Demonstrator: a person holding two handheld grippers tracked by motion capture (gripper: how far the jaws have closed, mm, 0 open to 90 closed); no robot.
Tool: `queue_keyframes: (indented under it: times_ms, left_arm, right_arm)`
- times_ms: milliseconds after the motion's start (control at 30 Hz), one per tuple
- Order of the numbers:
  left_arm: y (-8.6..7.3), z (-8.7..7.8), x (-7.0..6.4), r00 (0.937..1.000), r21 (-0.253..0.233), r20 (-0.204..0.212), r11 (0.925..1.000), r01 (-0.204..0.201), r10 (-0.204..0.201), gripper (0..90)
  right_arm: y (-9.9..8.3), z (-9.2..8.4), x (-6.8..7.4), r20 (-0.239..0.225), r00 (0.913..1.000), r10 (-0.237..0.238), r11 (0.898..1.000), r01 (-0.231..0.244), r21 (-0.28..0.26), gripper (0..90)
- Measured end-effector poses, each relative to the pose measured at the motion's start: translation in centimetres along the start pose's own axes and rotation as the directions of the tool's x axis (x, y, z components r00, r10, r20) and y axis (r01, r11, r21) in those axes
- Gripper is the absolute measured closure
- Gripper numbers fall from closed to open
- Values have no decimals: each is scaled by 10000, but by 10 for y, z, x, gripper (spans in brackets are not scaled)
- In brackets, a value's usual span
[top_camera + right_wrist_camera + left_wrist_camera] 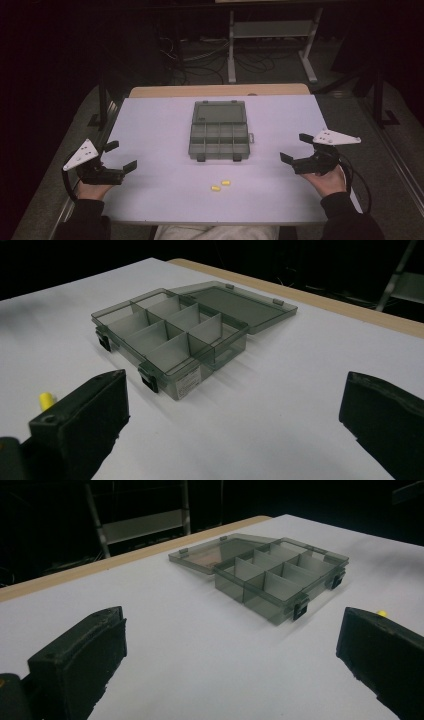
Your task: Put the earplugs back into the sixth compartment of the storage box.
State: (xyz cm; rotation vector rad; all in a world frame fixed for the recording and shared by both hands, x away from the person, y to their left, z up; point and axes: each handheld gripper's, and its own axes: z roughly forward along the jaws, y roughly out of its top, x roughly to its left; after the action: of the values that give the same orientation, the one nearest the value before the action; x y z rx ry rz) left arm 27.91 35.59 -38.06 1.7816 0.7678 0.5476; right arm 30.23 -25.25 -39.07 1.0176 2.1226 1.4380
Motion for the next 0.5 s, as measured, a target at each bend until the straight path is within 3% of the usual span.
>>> queue_keyframes:
  times_ms: [333,500]
  left_arm:
    - [0,-2,-2,9999,-19,58,10000,-90,90,0]
    - [5,-2,-5,9992,286,383,9995,-115,104,0]
  right_arm:
    - [0,-3,1,-56,10000,44,10000,-44,-54,0]
    - [-1,-2,1,-107,9999,64,10000,-64,17,0]
